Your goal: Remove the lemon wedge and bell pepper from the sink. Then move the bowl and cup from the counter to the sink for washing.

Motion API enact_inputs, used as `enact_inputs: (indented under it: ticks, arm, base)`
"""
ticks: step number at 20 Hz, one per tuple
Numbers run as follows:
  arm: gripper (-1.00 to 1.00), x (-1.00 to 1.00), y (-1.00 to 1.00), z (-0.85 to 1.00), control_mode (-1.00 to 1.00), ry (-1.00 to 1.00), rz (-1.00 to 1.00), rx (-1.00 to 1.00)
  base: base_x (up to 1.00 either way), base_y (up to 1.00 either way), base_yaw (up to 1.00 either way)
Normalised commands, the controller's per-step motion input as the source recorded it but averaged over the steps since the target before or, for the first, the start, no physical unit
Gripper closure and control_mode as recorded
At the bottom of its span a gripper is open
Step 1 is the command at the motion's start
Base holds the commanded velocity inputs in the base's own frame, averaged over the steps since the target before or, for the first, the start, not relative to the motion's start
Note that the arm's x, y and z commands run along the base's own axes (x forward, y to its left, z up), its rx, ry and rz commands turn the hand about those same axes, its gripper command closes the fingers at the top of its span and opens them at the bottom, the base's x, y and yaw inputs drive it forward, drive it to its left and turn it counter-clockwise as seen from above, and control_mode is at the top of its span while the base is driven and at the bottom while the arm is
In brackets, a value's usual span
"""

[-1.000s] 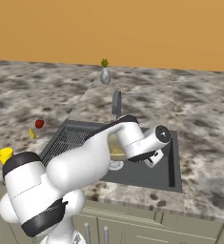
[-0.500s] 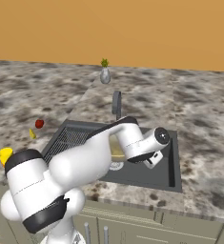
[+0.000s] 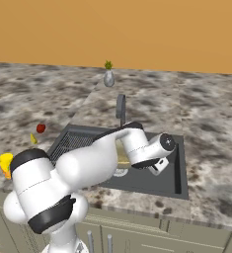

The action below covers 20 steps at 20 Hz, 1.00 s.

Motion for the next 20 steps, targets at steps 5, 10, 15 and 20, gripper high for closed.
enact_inputs:
  ticks: [5, 10, 15, 20]
  arm:
    - [1.0, 0.15, -0.1, -0.1, -1.0, 0.0, 0.03, 0.0]
    - [1.0, 0.13, -0.09, -0.12, -1.0, 0.0, 0.03, 0.0]
    - [1.0, 0.12, -0.08, -0.13, -1.0, 0.0, 0.03, 0.0]
    - [1.0, 0.09, -0.04, -0.12, -1.0, 0.0, 0.02, 0.0]
  base:
    - [0.0, 0.0, 0.0]
    - [0.0, 0.0, 0.0]
    - [0.0, 0.0, 0.0]
    - [0.0, 0.0, 0.0]
